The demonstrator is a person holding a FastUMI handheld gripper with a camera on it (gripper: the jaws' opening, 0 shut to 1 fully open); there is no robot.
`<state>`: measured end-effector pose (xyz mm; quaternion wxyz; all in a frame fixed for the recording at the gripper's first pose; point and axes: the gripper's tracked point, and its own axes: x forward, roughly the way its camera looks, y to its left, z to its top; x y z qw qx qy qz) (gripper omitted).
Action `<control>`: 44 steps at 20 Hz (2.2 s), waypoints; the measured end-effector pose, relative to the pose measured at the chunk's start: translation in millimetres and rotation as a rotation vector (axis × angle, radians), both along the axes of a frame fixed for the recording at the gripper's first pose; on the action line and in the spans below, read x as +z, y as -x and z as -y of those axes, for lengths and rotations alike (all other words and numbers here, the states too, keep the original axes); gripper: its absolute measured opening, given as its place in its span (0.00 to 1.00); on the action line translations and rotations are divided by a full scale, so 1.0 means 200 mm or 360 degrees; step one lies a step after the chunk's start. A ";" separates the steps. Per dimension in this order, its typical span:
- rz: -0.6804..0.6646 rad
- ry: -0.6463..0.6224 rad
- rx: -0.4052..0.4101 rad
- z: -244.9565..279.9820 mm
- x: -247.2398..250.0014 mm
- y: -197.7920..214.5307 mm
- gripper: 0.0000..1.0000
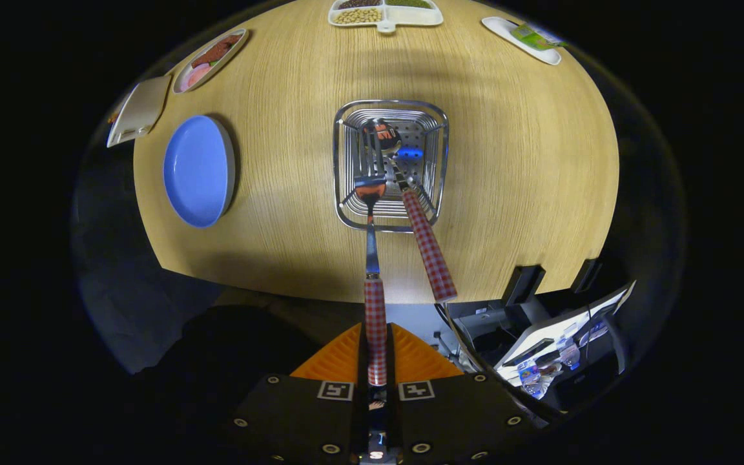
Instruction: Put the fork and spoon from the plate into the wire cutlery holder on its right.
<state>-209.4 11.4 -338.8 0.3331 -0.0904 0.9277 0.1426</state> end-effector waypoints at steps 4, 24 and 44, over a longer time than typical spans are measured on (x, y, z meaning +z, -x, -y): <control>-0.0178 0.0068 0.0163 0.04 0.00 -0.06 0.11; -0.0021 -0.0119 -0.0057 -0.28 -0.15 -0.46 0.37; 0.2049 -0.0408 -0.0593 -0.08 0.30 -1.09 0.93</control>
